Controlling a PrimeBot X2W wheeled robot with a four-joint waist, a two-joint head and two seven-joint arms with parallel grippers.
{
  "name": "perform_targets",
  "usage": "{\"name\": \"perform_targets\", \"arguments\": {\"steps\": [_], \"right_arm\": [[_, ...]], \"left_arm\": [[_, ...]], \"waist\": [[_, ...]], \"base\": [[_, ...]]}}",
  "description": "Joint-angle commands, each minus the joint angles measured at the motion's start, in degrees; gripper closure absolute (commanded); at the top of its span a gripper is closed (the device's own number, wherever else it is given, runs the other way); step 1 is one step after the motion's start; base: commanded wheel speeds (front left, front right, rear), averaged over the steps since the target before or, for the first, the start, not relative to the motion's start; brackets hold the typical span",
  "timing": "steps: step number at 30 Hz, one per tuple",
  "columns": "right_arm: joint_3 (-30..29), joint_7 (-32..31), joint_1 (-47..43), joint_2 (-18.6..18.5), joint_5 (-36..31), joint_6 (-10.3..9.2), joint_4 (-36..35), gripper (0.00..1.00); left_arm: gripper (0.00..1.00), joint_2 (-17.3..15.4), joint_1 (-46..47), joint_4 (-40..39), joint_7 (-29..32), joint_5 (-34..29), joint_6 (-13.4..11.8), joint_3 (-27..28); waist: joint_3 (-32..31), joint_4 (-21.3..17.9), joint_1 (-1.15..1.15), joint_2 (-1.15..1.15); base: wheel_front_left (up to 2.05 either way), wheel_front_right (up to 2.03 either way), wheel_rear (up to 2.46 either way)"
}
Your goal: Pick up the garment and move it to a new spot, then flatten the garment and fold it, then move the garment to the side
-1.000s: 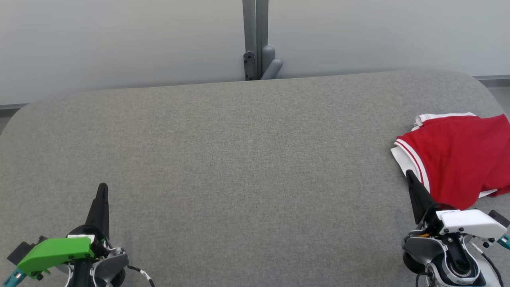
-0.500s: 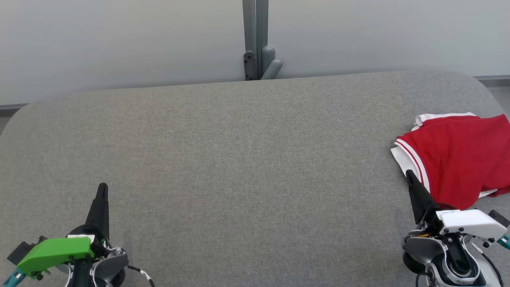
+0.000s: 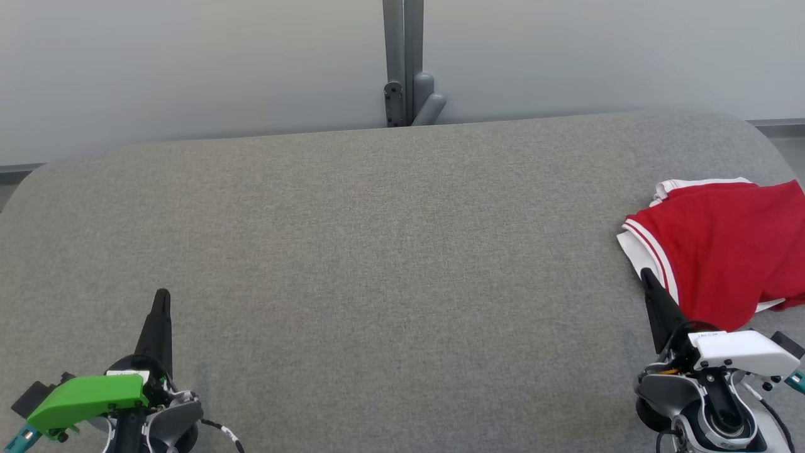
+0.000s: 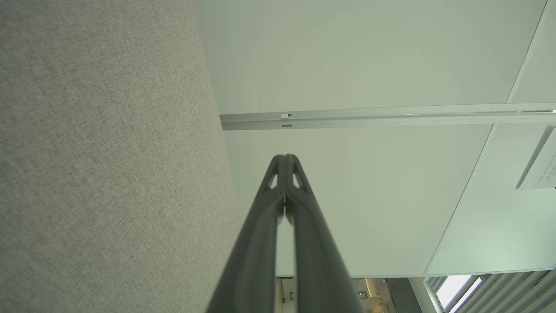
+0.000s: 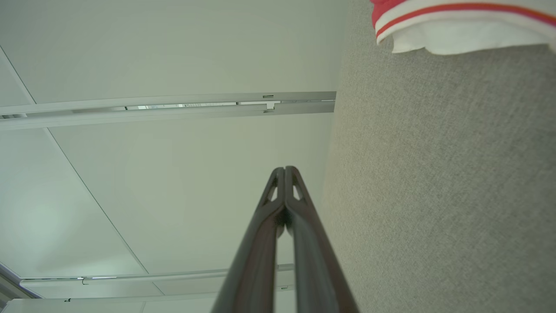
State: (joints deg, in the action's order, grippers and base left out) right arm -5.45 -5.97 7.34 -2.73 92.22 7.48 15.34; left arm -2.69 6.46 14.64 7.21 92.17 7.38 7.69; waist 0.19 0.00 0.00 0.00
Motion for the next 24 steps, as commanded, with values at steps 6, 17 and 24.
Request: {"name": "perform_targets", "arguments": {"steps": [6,17,24], "right_arm": [[-0.14,-0.17,0.29,-0.28,0.39,0.02,-0.28,1.0],[-0.14,-0.17,0.29,-0.28,0.39,0.02,-0.28,1.0],[-0.14,-0.17,0.29,-0.28,0.4,0.02,-0.28,1.0]], "left_arm": [[1.0,-0.36,0.52,-0.28,0.06,0.11,0.31,0.26],[1.0,-0.36,0.52,-0.28,0.06,0.11,0.31,0.26],[1.0,-0.36,0.52,-0.28,0.06,0.11,0.31,0.26]], "waist": [[0.0,0.0,0.0,0.0],[0.0,0.0,0.0,0.0],[0.0,0.0,0.0,0.0]], "base": [[0.0,0.0,0.0],[0.0,0.0,0.0],[0.0,0.0,0.0]]}}
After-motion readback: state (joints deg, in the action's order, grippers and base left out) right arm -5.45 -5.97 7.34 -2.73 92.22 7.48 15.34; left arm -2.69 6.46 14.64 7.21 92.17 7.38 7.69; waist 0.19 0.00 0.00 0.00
